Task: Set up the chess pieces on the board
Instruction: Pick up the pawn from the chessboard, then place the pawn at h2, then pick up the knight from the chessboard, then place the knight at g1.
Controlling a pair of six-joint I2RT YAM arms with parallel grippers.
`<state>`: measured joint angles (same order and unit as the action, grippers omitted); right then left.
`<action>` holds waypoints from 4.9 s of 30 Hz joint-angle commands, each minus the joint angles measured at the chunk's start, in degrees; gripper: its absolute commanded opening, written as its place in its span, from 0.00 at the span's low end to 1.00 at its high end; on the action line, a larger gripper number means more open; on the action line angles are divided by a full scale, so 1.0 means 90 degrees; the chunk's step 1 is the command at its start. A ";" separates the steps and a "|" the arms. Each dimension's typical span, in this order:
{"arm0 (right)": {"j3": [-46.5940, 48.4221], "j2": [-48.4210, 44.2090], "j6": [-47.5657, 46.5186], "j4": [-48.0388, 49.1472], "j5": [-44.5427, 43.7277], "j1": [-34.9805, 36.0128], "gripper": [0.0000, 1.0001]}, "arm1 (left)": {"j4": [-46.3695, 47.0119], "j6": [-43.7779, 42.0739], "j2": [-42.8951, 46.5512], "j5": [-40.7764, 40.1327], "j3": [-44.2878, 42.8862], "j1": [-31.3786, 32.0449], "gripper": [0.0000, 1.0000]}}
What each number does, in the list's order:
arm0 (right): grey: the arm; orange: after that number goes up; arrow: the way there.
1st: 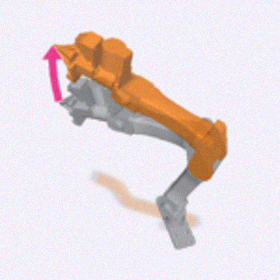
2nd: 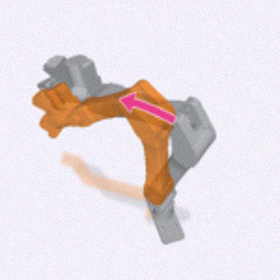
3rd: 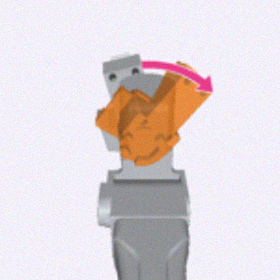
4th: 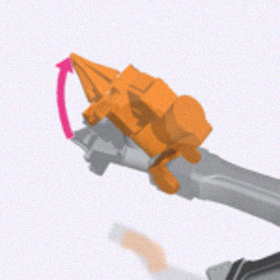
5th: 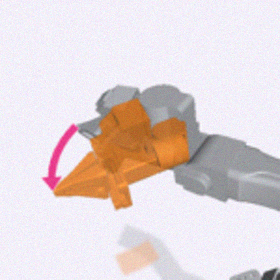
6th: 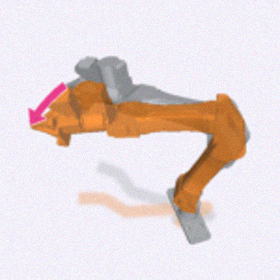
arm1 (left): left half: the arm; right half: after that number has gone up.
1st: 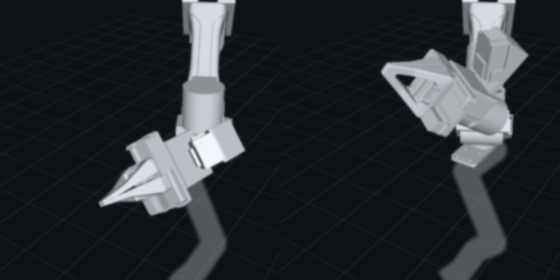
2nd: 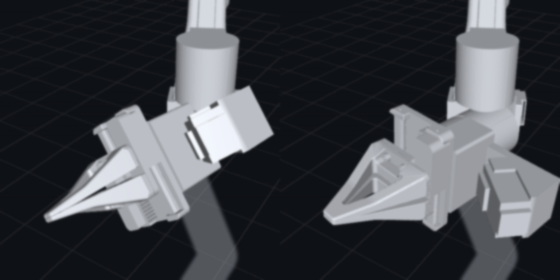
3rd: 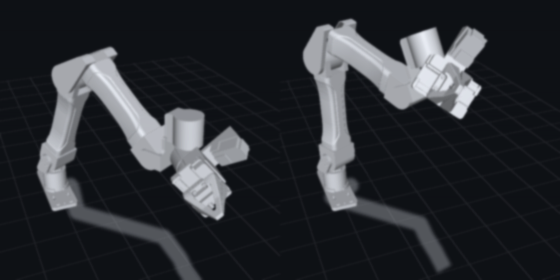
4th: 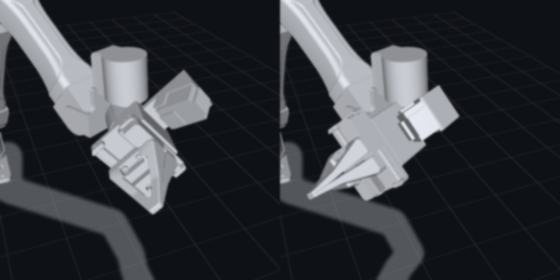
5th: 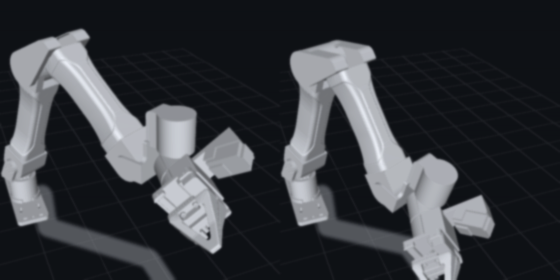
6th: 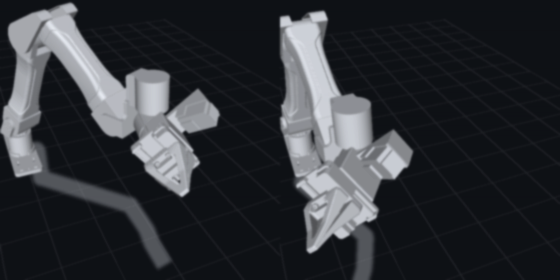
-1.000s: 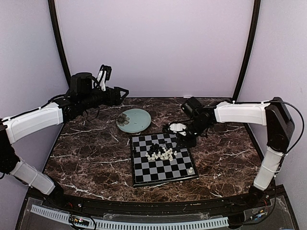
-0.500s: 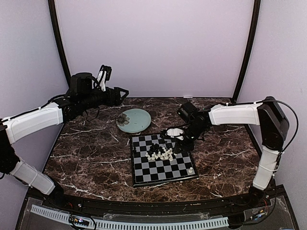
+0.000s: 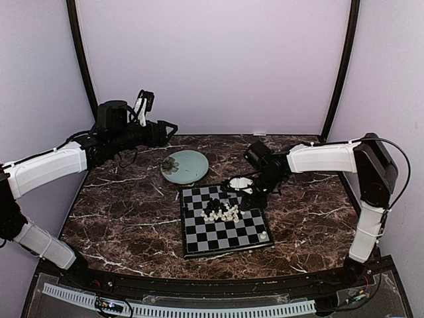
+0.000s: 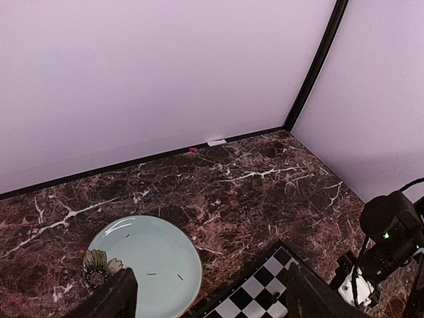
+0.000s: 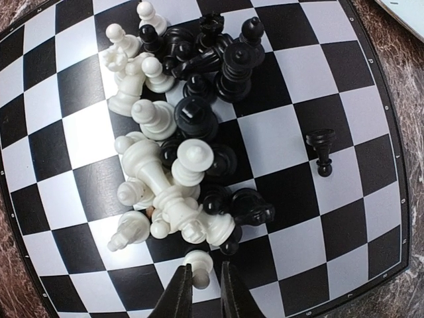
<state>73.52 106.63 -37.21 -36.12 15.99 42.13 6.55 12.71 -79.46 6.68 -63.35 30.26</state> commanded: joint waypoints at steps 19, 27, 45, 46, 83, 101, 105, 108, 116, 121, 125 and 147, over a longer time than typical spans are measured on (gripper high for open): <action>-0.1237 -0.1640 0.0118 -0.0185 -0.0437 0.0065 0.08 | -0.0002 -0.0028 0.0275 -0.0006 -0.0031 0.0006 0.79; -0.1939 -0.2146 0.0066 0.0056 -0.0412 0.0154 0.08 | -0.0012 -0.0016 0.0247 -0.0013 -0.0041 0.0002 0.79; -0.2073 -0.1822 -0.0026 0.0202 -0.0605 0.0456 0.11 | -0.0015 -0.0025 0.0233 -0.0017 -0.0032 0.0007 0.79; -0.2083 -0.1820 -0.0026 0.0198 -0.0618 0.0456 0.11 | -0.0015 -0.0025 0.0239 -0.0021 -0.0032 0.0007 0.79; 0.0021 -0.0877 0.0015 -0.0234 0.0017 0.0163 0.22 | -0.0001 -0.0010 0.0278 -0.0039 -0.0013 0.0007 0.79; 0.0099 -0.0286 -0.0250 -0.0312 0.0201 0.0624 0.33 | 0.0041 0.0004 0.0351 -0.0076 0.0021 0.0006 0.79; 0.0154 -0.0179 -0.0205 -0.0326 0.0171 0.0660 0.33 | 0.0025 -0.0006 0.0345 -0.0080 0.0015 0.0007 0.79; 0.0194 -0.0089 -0.0165 -0.0346 0.0121 0.0680 0.33 | 0.0025 -0.0006 0.0357 -0.0060 0.0013 0.0007 0.79; 0.0256 0.0051 -0.0065 -0.0301 0.0007 0.0712 0.24 | 0.0024 -0.0016 0.0378 -0.0071 0.0013 0.0007 0.79; 0.0296 0.0059 -0.0026 -0.0316 0.0011 0.0720 0.14 | 0.0025 -0.0016 0.0377 -0.0074 0.0012 0.0004 0.79; 0.0253 0.0037 -0.0035 -0.0338 0.0001 0.0719 0.09 | 0.0025 -0.0025 0.0382 -0.0072 0.0011 0.0007 0.79; -0.1068 -0.1681 -0.0260 -0.1075 0.0536 0.0763 0.03 | 0.0015 -0.0034 0.0258 -0.0079 0.0015 0.0002 0.79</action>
<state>66.67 93.93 -38.30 -43.48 18.04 48.14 6.52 12.69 -78.50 6.37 -63.35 30.26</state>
